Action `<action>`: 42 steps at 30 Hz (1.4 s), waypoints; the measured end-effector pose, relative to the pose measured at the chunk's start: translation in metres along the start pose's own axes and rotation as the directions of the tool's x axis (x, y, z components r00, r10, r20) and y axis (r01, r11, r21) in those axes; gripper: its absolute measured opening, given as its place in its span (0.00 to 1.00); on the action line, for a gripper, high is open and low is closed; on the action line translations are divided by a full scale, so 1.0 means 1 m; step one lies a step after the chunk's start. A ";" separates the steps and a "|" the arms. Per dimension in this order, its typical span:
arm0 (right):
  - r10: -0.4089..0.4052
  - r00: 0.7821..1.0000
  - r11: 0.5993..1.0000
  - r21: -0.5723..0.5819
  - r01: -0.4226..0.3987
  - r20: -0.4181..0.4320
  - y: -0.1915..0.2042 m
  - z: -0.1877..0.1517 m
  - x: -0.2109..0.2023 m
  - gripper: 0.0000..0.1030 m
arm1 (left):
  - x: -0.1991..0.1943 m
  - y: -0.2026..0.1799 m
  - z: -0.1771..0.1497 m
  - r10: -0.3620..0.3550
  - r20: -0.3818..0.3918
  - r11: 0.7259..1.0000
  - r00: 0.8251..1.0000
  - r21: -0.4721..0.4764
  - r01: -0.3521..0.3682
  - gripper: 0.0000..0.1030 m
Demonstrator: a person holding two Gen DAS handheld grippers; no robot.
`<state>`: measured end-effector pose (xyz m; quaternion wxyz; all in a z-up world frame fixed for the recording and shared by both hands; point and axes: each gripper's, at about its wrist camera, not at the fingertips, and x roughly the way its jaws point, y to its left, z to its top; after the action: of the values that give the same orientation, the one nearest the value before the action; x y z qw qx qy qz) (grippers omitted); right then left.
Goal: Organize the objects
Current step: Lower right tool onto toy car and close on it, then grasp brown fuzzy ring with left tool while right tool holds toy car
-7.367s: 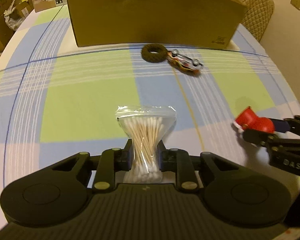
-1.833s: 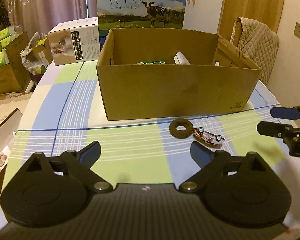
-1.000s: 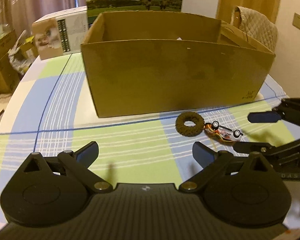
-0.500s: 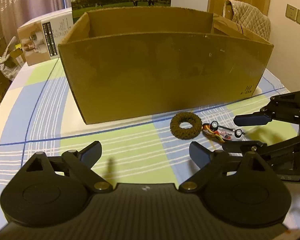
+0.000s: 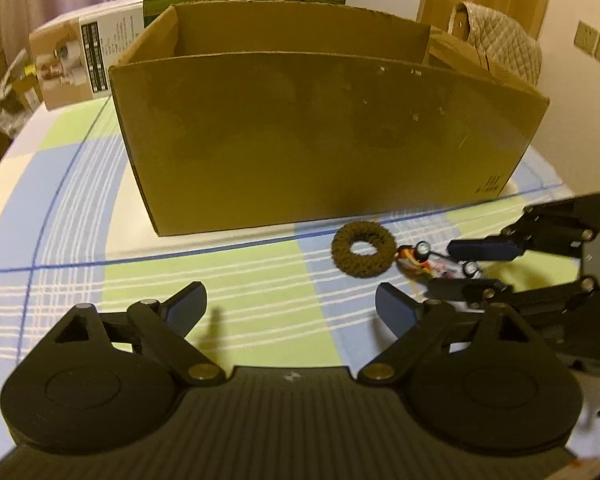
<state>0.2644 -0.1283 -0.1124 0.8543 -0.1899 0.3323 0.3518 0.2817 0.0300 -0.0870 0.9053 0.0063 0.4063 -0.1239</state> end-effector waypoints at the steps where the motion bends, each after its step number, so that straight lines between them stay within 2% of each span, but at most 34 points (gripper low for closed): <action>1: -0.001 1.000 1.000 -0.007 0.001 0.002 0.001 0.000 0.000 0.22 | -0.001 0.000 0.001 -0.001 0.006 1.000 1.000 -0.004 0.001 0.86; 16: -0.028 1.000 0.997 -0.069 0.027 -0.007 0.008 -0.001 0.008 0.21 | 0.003 -0.008 -0.001 0.010 0.003 0.999 1.000 0.043 -0.010 0.86; 27: -0.045 0.999 0.999 0.006 0.045 -0.010 0.001 0.004 -0.005 0.18 | 0.009 -0.016 0.000 -0.006 0.014 0.997 1.000 0.072 0.005 0.86; 35: -0.104 0.994 0.990 0.094 0.106 -0.022 -0.017 0.000 -0.014 0.18 | 0.021 -0.025 0.003 -0.038 0.024 0.995 0.999 0.096 0.036 0.84; 42: -0.126 0.992 0.982 0.138 0.129 -0.028 -0.027 -0.001 -0.019 0.18 | 0.036 -0.035 0.007 -0.067 0.031 0.994 0.997 0.094 0.064 0.74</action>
<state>0.2738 -0.1566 -0.0979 0.8830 -0.1539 0.3514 0.2705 0.3021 -0.0127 -0.1059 0.9062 0.0332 0.3846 -0.1723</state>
